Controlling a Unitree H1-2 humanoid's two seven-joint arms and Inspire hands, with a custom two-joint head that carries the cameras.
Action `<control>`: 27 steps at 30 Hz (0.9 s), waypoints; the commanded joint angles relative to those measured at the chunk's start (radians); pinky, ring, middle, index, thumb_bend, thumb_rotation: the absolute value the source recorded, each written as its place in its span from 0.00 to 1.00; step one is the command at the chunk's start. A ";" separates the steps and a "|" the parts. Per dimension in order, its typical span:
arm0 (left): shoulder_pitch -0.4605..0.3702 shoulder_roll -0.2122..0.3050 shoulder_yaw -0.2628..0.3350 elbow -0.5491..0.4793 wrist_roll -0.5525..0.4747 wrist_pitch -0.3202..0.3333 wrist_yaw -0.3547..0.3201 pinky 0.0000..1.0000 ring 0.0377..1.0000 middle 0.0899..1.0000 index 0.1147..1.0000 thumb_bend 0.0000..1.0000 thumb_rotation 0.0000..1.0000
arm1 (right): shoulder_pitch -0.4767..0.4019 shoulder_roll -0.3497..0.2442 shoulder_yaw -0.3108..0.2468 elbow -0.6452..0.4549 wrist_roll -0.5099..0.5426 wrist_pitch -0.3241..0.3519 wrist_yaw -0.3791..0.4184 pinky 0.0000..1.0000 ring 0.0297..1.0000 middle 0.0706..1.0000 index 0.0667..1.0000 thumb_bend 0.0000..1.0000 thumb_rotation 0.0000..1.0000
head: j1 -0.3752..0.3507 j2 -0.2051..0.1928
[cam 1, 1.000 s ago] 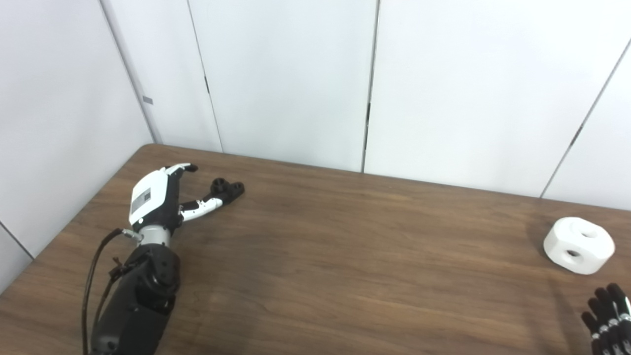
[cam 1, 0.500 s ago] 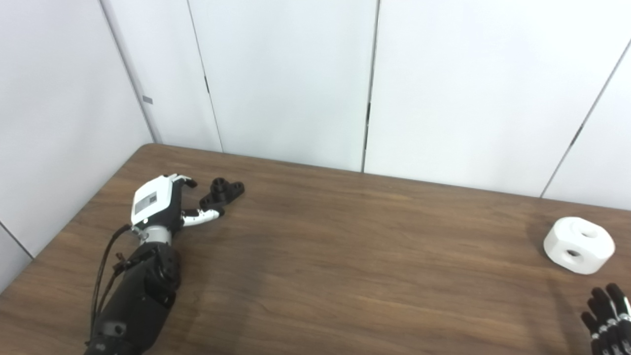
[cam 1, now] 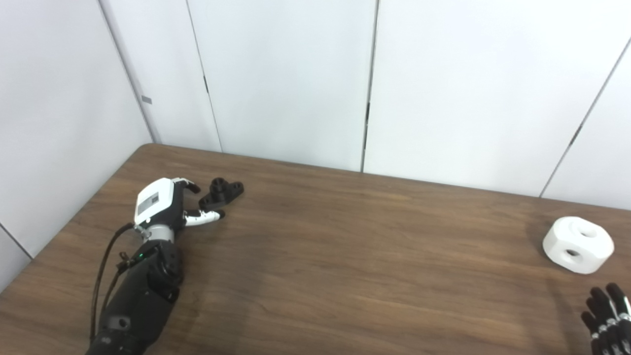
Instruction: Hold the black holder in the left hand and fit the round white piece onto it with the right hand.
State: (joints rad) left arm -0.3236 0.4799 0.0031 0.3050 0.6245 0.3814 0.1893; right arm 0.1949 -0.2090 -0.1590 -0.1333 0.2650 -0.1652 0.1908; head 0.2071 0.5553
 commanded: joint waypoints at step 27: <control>-0.122 0.015 -0.054 0.070 -0.019 0.058 0.009 1.00 0.93 0.86 0.63 0.86 0.37 | 0.059 0.033 0.016 0.028 0.000 -0.011 -0.002 1.00 0.99 0.98 1.00 0.65 0.94 | -0.009 0.022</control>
State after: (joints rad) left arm -0.3966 0.4623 -0.0574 0.3827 0.5850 0.4295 0.1785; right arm 0.2004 -0.2077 -0.1586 -0.1404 0.2545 -0.1648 0.1855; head 0.1964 0.5768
